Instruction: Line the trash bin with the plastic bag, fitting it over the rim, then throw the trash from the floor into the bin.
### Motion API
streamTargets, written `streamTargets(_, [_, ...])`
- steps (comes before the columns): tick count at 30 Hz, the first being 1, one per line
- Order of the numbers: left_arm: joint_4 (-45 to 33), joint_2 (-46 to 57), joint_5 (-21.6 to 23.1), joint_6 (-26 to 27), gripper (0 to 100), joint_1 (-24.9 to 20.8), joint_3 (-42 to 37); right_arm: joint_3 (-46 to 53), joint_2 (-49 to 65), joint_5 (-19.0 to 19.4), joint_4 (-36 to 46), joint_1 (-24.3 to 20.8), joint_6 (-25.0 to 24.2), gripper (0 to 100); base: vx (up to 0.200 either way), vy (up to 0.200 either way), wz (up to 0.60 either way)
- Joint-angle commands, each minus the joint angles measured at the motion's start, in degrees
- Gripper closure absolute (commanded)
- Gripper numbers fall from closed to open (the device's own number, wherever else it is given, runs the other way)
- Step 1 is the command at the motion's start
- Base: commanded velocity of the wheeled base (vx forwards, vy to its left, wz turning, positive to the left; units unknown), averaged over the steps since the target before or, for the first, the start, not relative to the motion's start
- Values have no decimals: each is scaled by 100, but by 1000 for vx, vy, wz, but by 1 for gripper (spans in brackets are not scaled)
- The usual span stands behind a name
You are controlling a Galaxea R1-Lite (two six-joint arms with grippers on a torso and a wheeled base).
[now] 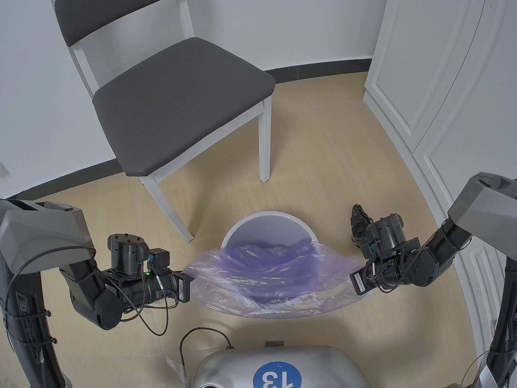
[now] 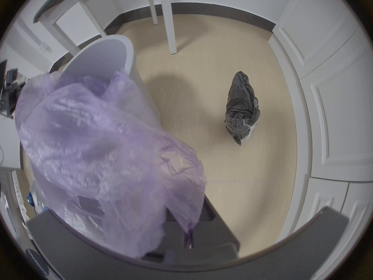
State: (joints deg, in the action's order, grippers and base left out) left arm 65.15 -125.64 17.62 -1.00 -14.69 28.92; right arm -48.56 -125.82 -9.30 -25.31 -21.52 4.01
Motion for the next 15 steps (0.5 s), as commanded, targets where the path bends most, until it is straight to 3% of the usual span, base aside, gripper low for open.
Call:
streamTargets(1, [253, -356, -4, 3, 100, 54, -18, 338, -145, 7, -211, -19, 197, 100, 0, 0, 0])
streamTargets(2, [367, -444, -4, 3, 100, 36, -18, 373, -180, 7, -255, -28, 241, 0, 0, 0, 0])
streamTargets(10, [938, -611, -21, -67, 100, -52, -114, 839, 365, 429, -466, -28, 416, 0, 0, 0, 0])
streamTargets(11, [956, -558, -21, -67, 100, -60, -132, 1173, 1156, 666, -370, -28, 900, 0, 0, 0, 0])
streamTargets(15, [991, -558, 5, -76, 100, -78, -132, 1226, 2123, 693, 52, -134, 1163, 0, 0, 0, 0])
